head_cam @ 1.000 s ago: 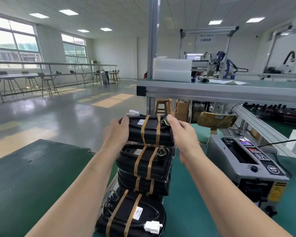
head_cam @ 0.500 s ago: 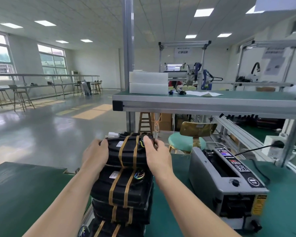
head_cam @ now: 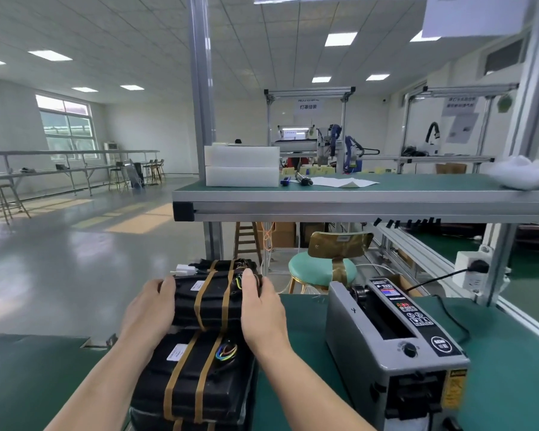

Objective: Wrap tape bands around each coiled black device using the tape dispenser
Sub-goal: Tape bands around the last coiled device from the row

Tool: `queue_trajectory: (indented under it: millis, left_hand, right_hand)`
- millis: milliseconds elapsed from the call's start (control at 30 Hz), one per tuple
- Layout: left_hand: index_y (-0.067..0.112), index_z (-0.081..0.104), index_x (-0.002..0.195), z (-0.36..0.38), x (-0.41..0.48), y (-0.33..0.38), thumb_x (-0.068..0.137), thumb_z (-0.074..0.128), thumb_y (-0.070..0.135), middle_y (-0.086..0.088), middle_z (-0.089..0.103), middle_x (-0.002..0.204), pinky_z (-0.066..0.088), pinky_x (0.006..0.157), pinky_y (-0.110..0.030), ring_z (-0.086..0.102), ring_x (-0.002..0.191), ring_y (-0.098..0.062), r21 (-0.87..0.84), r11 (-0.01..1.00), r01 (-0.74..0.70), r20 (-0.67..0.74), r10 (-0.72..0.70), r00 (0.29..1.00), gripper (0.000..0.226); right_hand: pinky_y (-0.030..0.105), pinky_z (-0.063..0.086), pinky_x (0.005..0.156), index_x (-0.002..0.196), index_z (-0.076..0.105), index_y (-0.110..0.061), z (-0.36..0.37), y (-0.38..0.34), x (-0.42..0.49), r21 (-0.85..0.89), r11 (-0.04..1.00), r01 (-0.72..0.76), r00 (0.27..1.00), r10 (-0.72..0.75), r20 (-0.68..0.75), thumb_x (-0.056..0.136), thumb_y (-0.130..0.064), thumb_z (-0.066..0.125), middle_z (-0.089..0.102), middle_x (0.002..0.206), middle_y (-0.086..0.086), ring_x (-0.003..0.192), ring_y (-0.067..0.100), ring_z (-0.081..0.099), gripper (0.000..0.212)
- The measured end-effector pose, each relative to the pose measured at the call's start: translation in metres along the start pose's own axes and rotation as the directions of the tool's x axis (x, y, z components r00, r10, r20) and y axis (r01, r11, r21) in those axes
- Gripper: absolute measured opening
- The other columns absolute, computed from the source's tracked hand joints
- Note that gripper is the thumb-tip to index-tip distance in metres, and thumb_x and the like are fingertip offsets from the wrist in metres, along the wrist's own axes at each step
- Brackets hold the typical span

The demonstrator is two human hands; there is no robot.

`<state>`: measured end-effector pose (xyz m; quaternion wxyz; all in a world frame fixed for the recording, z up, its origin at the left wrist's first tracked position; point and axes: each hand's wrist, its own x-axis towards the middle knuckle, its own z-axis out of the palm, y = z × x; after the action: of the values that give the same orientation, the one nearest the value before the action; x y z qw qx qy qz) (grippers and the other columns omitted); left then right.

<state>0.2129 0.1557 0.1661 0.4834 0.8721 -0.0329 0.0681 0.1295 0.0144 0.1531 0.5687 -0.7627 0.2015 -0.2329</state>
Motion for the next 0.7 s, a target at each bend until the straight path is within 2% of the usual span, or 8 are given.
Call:
queue_trajectory:
  millis: [67, 133, 233, 367, 533, 700]
  left_hand:
    - [0.012, 0.053, 0.114, 0.002, 0.000, 0.001, 0.103, 0.025, 0.041, -0.012, 0.062, 0.094, 0.047, 0.079, -0.041, 0.057, 0.085, -0.027, 0.023, 1.000, -0.012, -0.001, 0.012, 1.000, 0.042]
    - [0.013, 0.052, 0.114, 0.002, 0.001, 0.002, 0.103, 0.023, 0.042, -0.011, 0.061, 0.095, 0.048, 0.082, -0.043, 0.056, 0.085, -0.027, 0.042, 0.999, -0.026, 0.009, 0.026, 1.000, 0.042]
    - [0.012, 0.051, 0.119, 0.003, 0.003, 0.005, 0.104, 0.023, 0.044, -0.012, 0.061, 0.104, 0.049, 0.087, -0.045, 0.057, 0.093, -0.030, 0.053, 0.998, -0.045, 0.041, 0.042, 0.998, 0.045]
    - [0.014, 0.046, 0.130, 0.004, 0.005, 0.005, 0.104, 0.024, 0.047, -0.012, 0.058, 0.112, 0.043, 0.083, -0.042, 0.054, 0.099, -0.030, 0.076, 0.995, -0.059, 0.070, 0.054, 0.996, 0.047]
    - [0.012, 0.043, 0.131, 0.006, 0.006, 0.000, 0.104, 0.023, 0.048, -0.018, 0.059, 0.116, 0.044, 0.090, -0.046, 0.054, 0.102, -0.036, 0.115, 0.989, -0.090, 0.059, 0.084, 0.995, 0.049]
    - [0.011, 0.044, 0.113, 0.009, 0.007, -0.004, 0.104, 0.024, 0.043, -0.016, 0.059, 0.087, 0.046, 0.079, -0.045, 0.057, 0.080, -0.034, 0.171, 0.982, -0.078, 0.031, 0.074, 0.997, 0.039]
  right_hand:
    - [0.037, 0.026, 0.117, 0.156, 0.027, -0.020, 0.004, 0.002, 0.000, -0.002, 1.000, -0.004, 1.000, 0.004, 0.022, 0.097, -0.065, 0.027, 0.037, 0.157, 0.004, 0.144, 0.022, 0.033, 0.073]
    - [0.035, 0.023, 0.118, 0.158, 0.019, -0.021, 0.006, 0.003, 0.002, -0.004, 1.000, -0.005, 1.000, 0.005, 0.013, 0.098, -0.065, 0.027, 0.030, 0.161, 0.003, 0.148, 0.020, 0.027, 0.075]
    - [0.035, 0.022, 0.118, 0.157, 0.020, -0.020, 0.007, 0.004, 0.008, -0.054, 0.999, 0.003, 1.000, -0.004, -0.013, 0.099, -0.064, 0.025, 0.030, 0.161, 0.003, 0.148, 0.020, 0.027, 0.073]
    - [0.038, 0.024, 0.116, 0.156, 0.025, -0.023, 0.005, 0.006, 0.014, -0.121, 0.992, 0.023, 0.999, -0.028, -0.044, 0.098, -0.064, 0.025, 0.035, 0.157, 0.004, 0.144, 0.022, 0.030, 0.071]
    - [0.037, 0.022, 0.116, 0.157, 0.016, -0.032, 0.008, 0.014, 0.009, -0.172, 0.983, 0.070, 0.995, -0.080, -0.052, 0.097, -0.066, 0.022, 0.033, 0.155, -0.001, 0.142, 0.020, 0.026, 0.069]
    - [0.039, 0.022, 0.114, 0.157, 0.008, -0.038, 0.009, 0.020, 0.009, -0.179, 0.979, 0.096, 0.995, -0.099, -0.010, 0.097, -0.066, 0.021, 0.031, 0.152, -0.003, 0.139, 0.018, 0.025, 0.067]
